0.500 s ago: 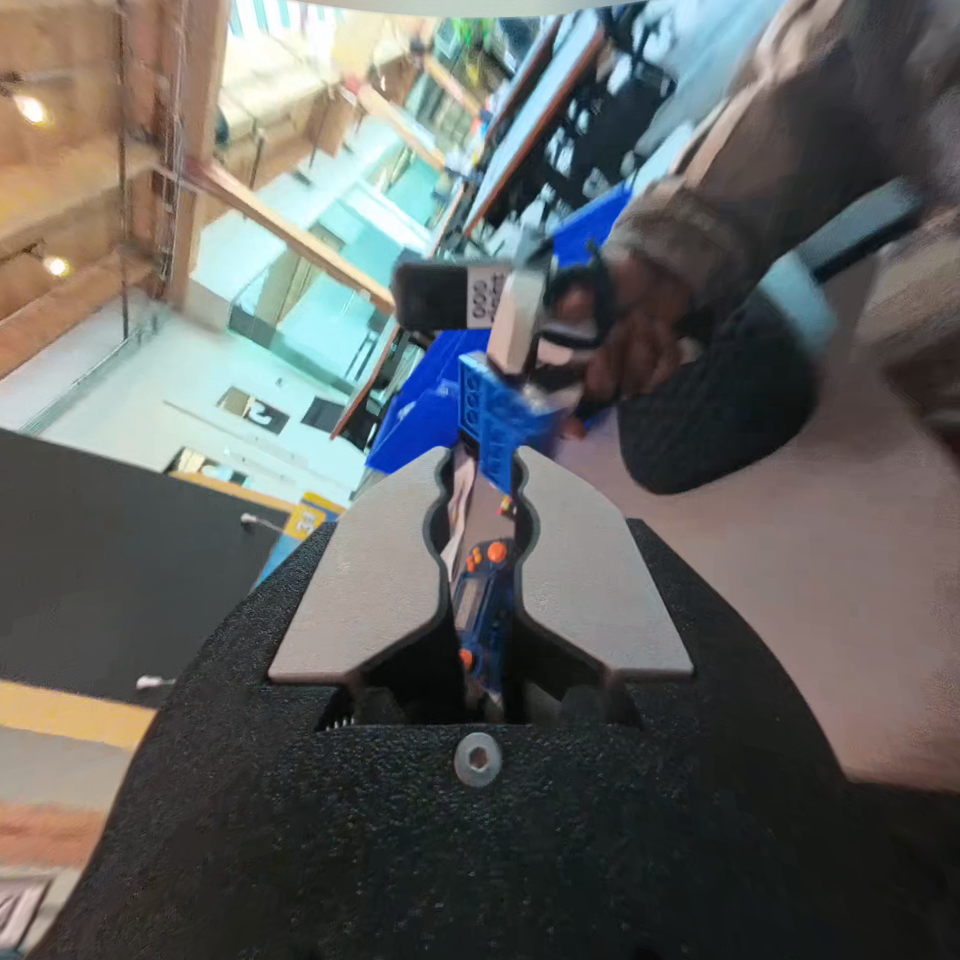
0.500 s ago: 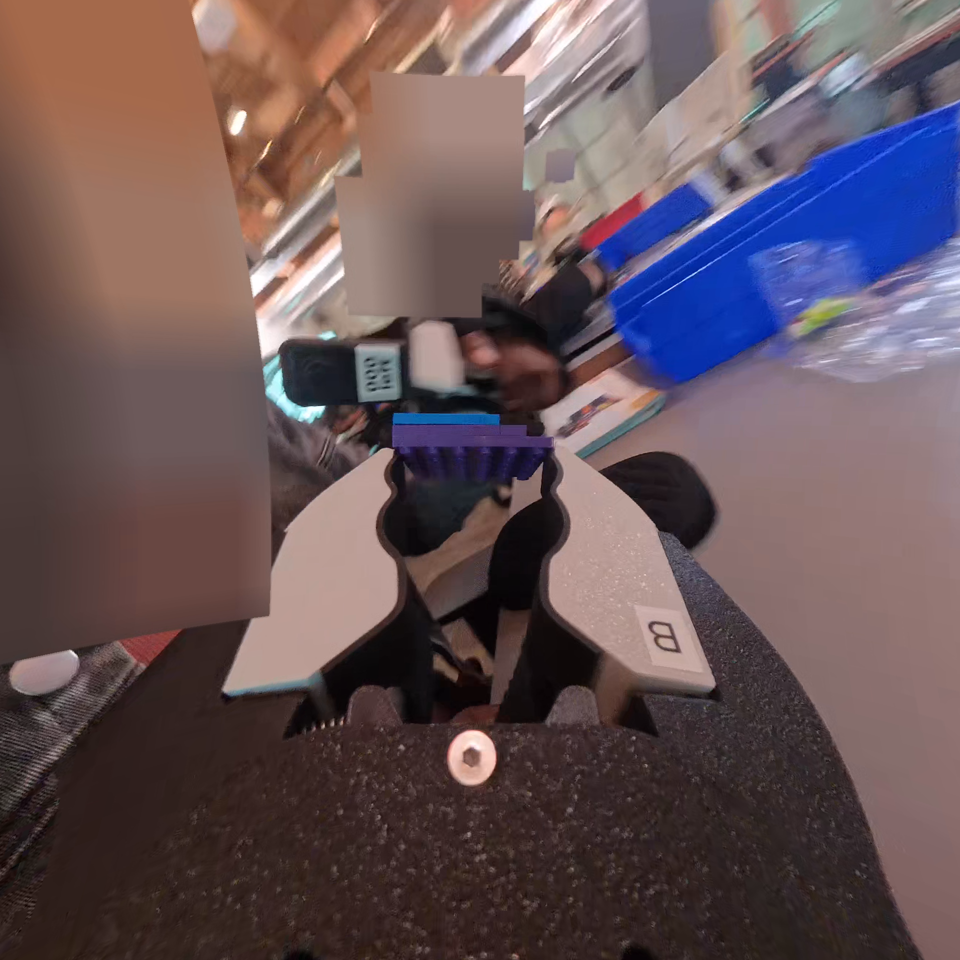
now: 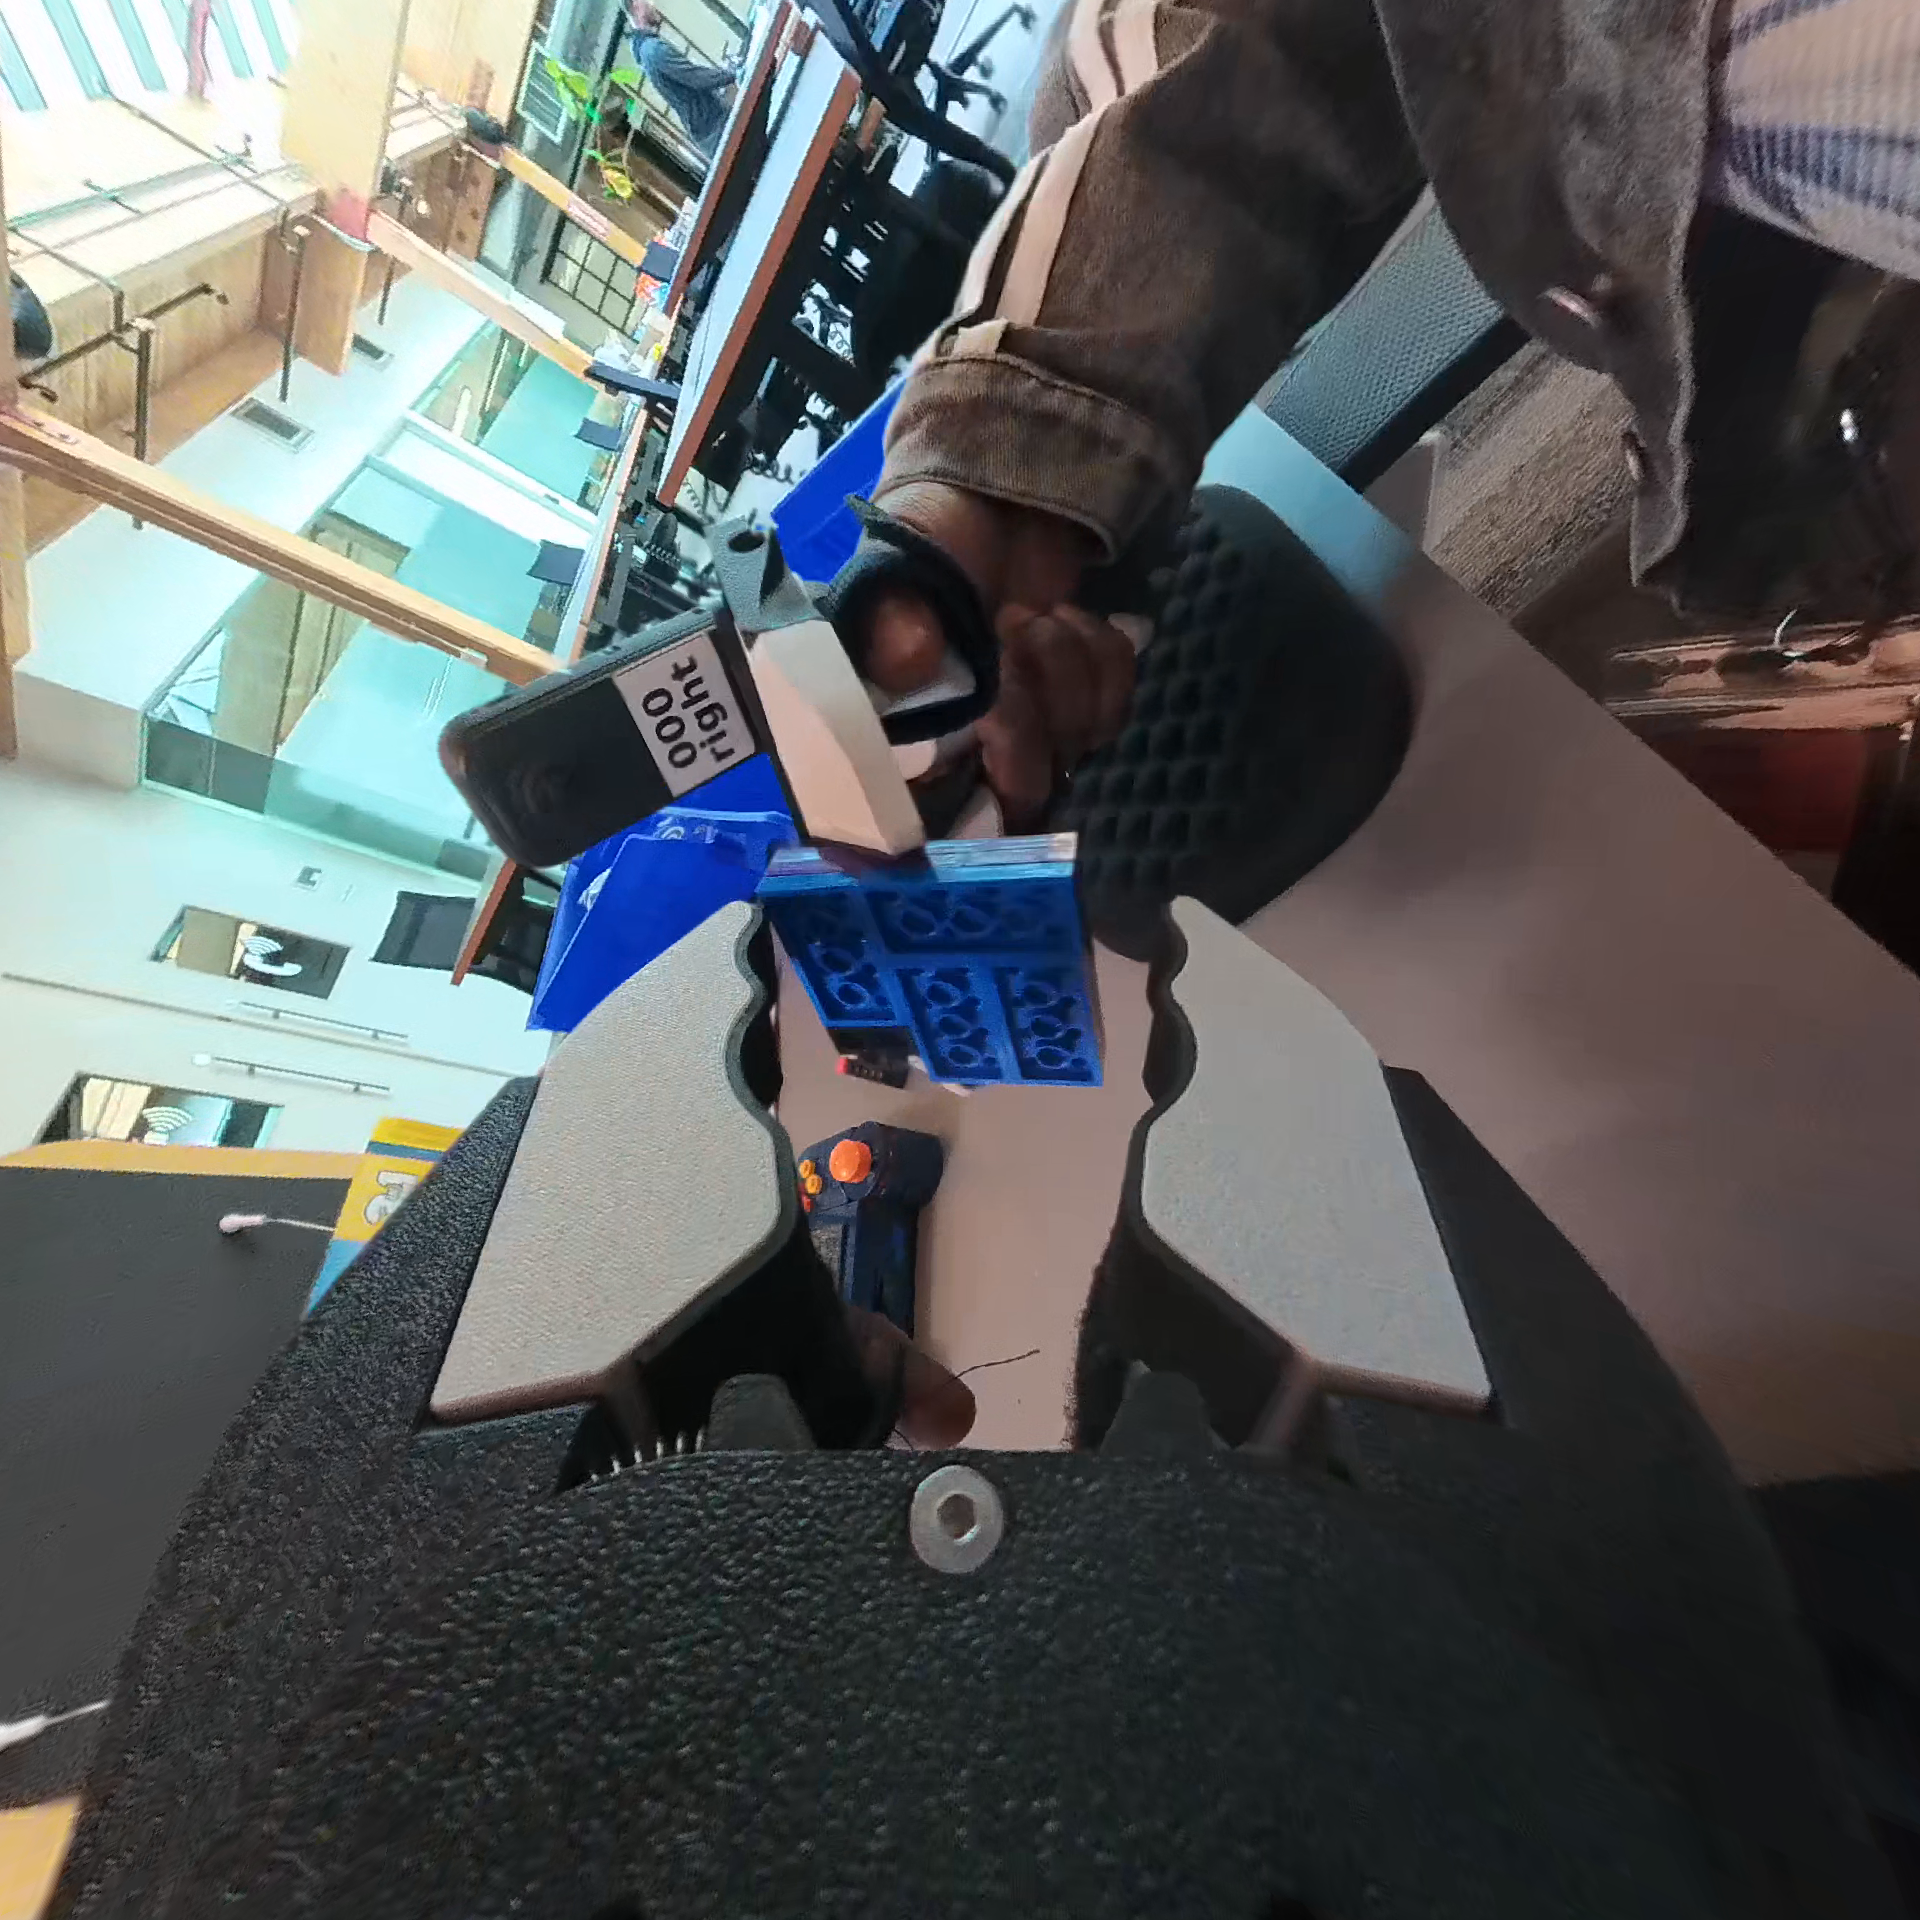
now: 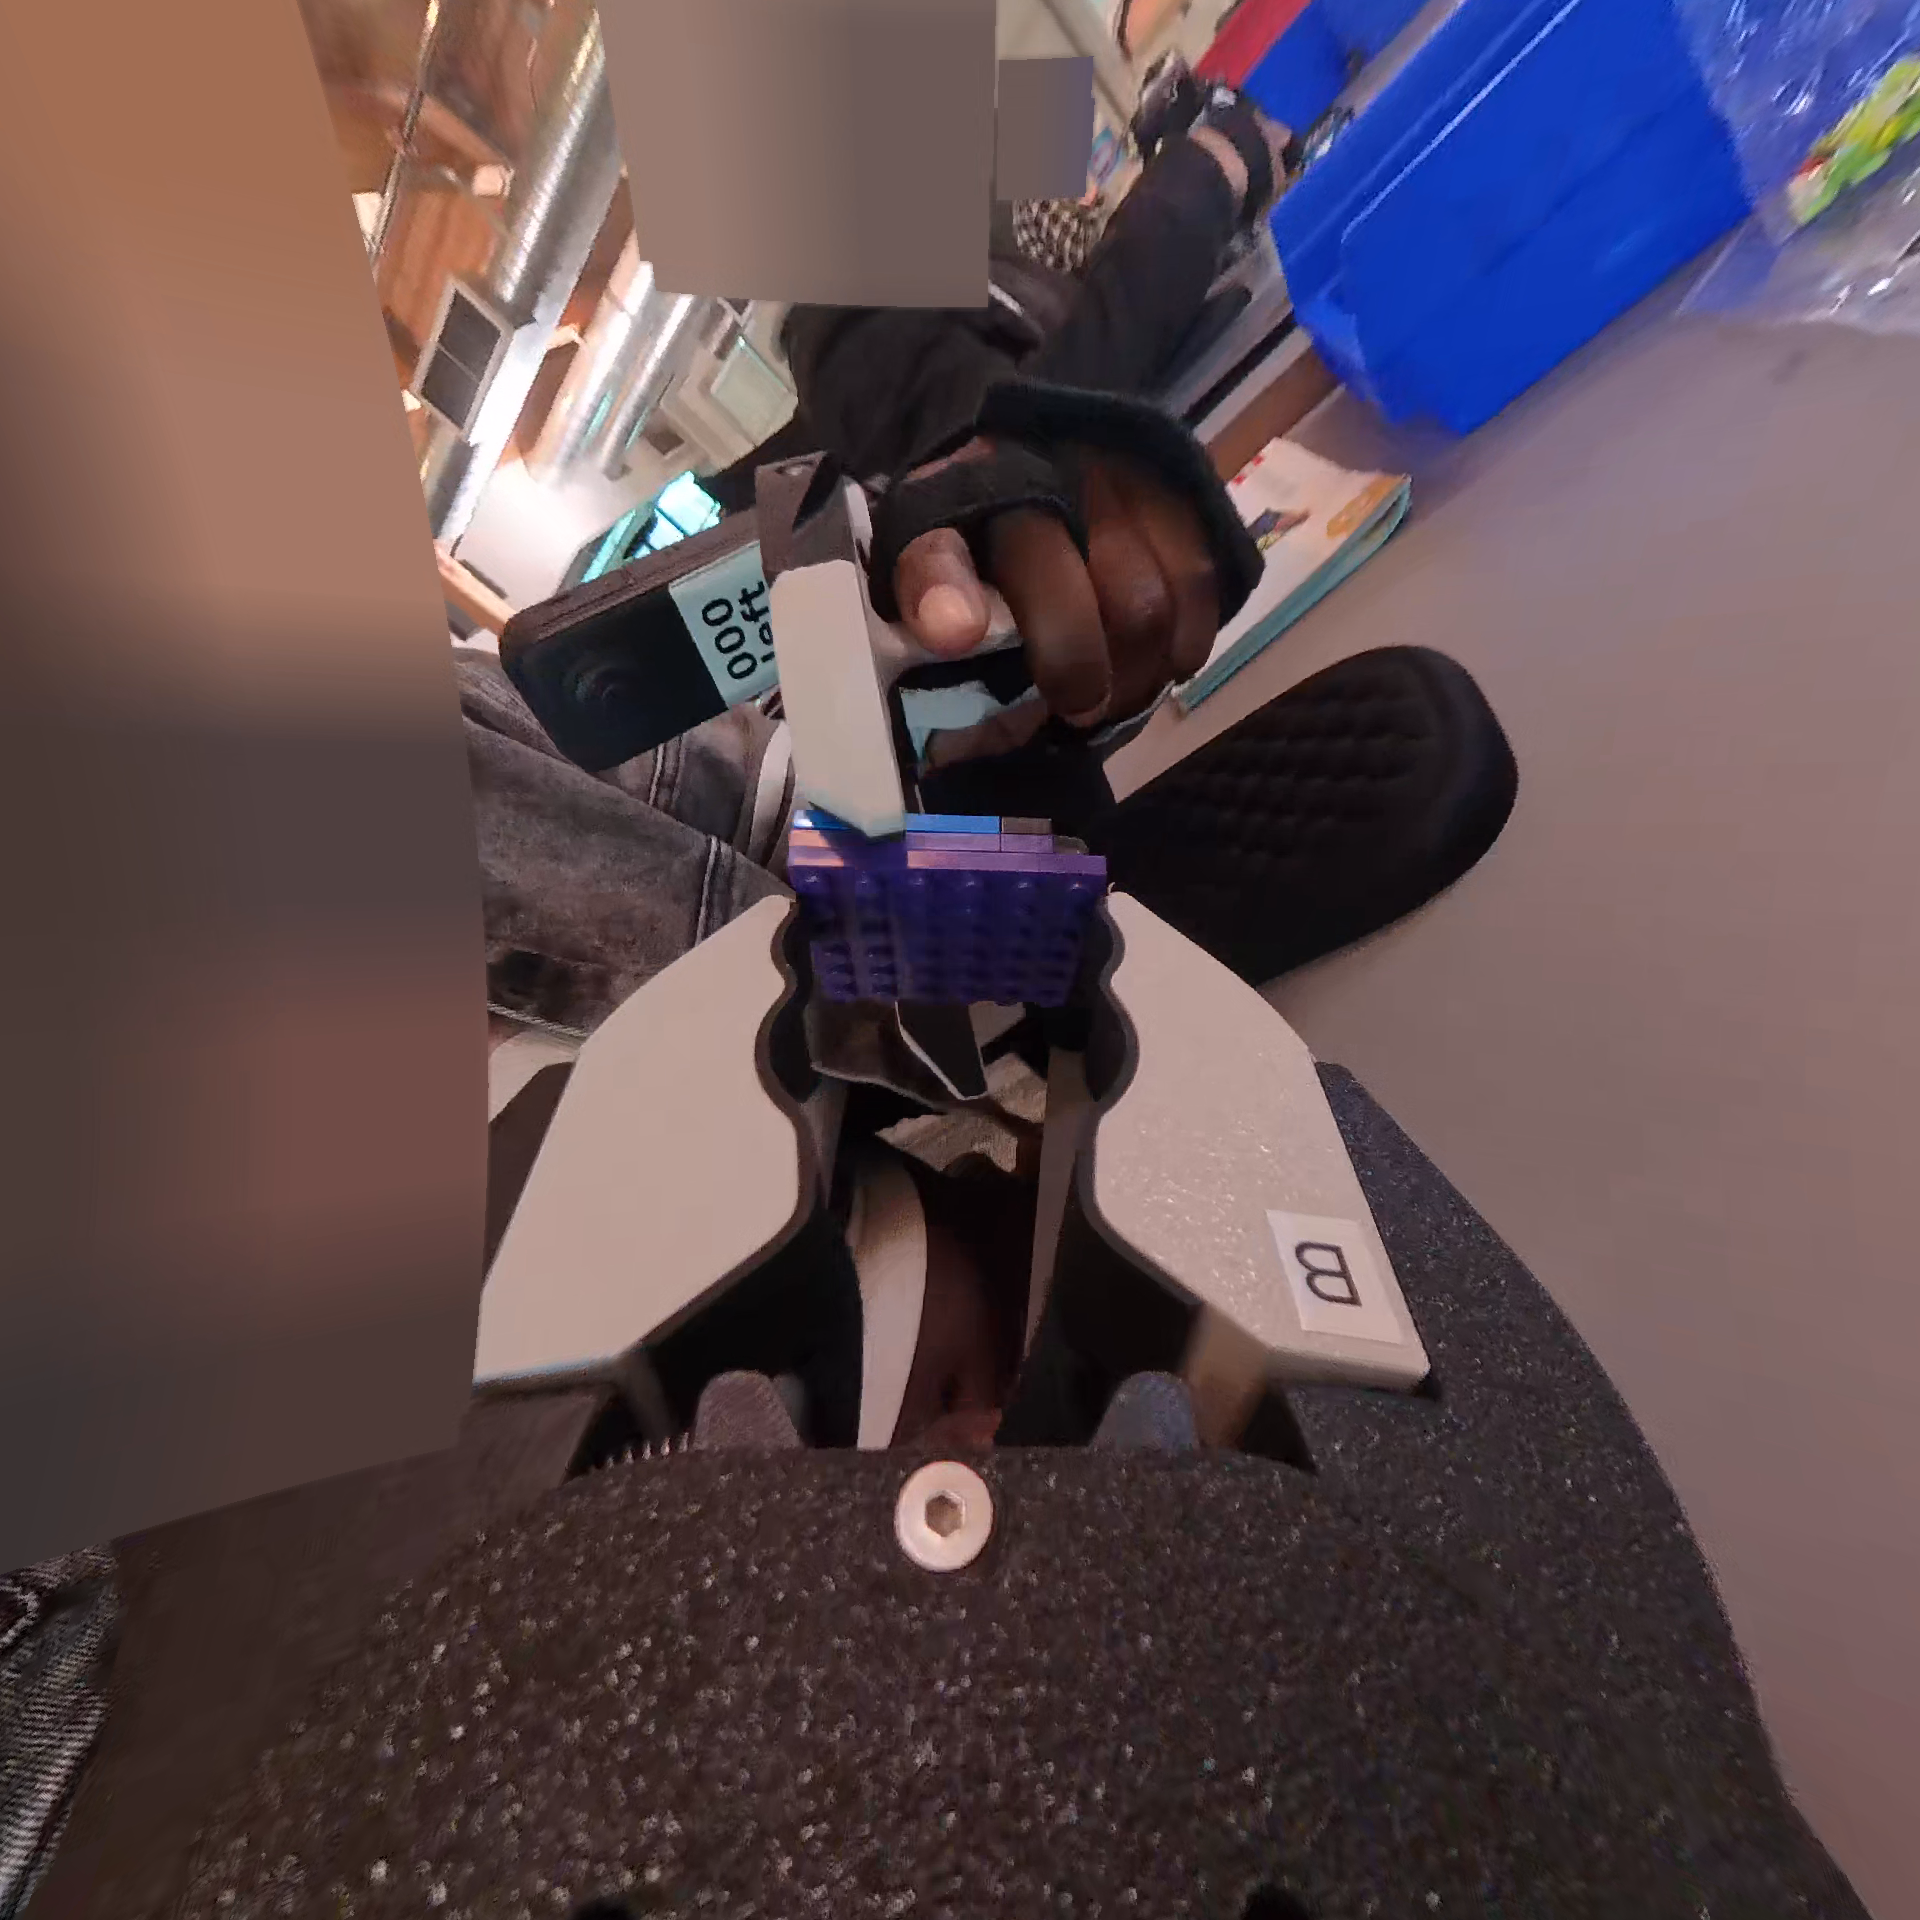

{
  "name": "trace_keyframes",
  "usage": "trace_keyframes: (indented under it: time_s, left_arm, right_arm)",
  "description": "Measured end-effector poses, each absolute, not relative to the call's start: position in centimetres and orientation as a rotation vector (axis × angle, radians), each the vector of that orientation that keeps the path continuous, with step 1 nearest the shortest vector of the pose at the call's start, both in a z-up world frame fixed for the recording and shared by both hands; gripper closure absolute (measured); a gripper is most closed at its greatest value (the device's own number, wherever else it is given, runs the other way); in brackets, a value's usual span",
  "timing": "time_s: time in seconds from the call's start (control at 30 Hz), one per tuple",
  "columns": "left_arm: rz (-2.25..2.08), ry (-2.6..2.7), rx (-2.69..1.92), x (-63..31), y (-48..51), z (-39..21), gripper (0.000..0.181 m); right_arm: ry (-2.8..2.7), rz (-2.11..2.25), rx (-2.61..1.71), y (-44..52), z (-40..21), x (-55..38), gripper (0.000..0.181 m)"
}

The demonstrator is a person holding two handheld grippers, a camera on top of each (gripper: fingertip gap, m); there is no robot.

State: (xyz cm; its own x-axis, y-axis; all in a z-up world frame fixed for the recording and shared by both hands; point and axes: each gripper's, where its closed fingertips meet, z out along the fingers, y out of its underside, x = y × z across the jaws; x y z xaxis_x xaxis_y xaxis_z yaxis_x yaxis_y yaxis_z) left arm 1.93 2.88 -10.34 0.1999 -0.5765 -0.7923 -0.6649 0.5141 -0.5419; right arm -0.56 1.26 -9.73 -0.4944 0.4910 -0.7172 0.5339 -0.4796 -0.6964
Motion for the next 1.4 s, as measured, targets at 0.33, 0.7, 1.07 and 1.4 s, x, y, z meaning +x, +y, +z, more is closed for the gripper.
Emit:
trace_keyframes:
  time_s: [0.33, 0.7, 1.07, 1.4]
  left_arm:
    - [0.132, 1.331, -1.117, 2.0, 2.9, -9.1, 0.123]
    - [0.202, 1.212, -1.127, 2.1, 2.9, -8.1, 0.125]
    - [0.175, 1.200, -1.109, 2.5, 1.0, -7.9, 0.127]
    - [0.108, 1.247, -1.121, 1.8, 1.1, -8.2, 0.116]
  right_arm:
    - [1.631, -2.146, 1.579, 0.7, -9.1, -0.7, 0.130]
    - [1.552, -2.339, 1.593, -0.1, -8.3, -1.3, 0.123]
    - [1.667, -2.276, 1.516, -1.7, -8.2, -0.7, 0.126]
    - [1.564, -2.155, 1.493, -1.3, -9.1, -0.8, 0.126]
